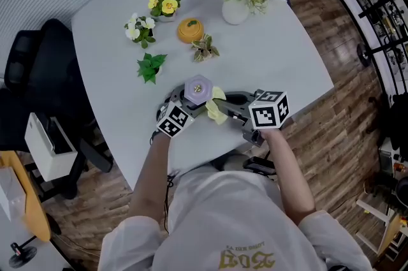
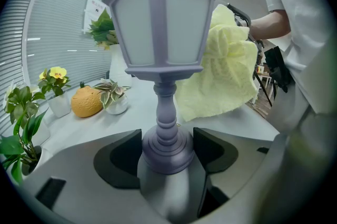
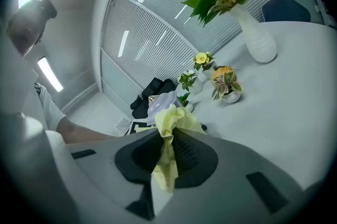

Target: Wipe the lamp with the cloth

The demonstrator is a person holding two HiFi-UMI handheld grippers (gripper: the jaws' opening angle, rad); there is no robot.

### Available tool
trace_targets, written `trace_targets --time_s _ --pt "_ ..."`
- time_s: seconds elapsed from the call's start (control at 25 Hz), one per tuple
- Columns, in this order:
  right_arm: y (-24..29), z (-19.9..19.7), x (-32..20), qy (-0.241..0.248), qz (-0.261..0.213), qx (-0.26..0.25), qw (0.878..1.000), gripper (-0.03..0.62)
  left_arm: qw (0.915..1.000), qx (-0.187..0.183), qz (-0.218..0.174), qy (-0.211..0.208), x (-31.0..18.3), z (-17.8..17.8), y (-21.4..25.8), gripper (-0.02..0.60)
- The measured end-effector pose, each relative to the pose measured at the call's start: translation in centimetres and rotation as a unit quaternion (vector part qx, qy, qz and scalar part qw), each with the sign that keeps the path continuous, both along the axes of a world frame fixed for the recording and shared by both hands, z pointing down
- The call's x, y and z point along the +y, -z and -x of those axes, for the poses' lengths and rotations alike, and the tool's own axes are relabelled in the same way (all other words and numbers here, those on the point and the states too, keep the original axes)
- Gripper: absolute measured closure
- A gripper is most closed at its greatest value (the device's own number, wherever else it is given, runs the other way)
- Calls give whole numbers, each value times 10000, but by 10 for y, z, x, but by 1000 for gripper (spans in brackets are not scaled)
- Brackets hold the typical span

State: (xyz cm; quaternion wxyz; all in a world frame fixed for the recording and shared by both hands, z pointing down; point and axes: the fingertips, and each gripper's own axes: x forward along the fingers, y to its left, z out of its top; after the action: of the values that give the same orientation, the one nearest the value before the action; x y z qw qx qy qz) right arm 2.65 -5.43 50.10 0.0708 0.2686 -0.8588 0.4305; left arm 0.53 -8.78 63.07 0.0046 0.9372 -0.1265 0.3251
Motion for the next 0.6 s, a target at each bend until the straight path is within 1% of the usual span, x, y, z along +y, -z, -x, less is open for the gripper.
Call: trace_targets --time_s 0.2,0.36,0.6 --pt "2 3 6 30 -49 -2 10000 540 10000 -5 0 1 1 0 0 281" --pt "3 9 12 242 -39 -53 9997 540 10000 -10 -4 19 1 -1 -1 281" --pt "5 16 13 350 -214 16 9992 540 10000 -17 -9 27 0 -1 0 282"
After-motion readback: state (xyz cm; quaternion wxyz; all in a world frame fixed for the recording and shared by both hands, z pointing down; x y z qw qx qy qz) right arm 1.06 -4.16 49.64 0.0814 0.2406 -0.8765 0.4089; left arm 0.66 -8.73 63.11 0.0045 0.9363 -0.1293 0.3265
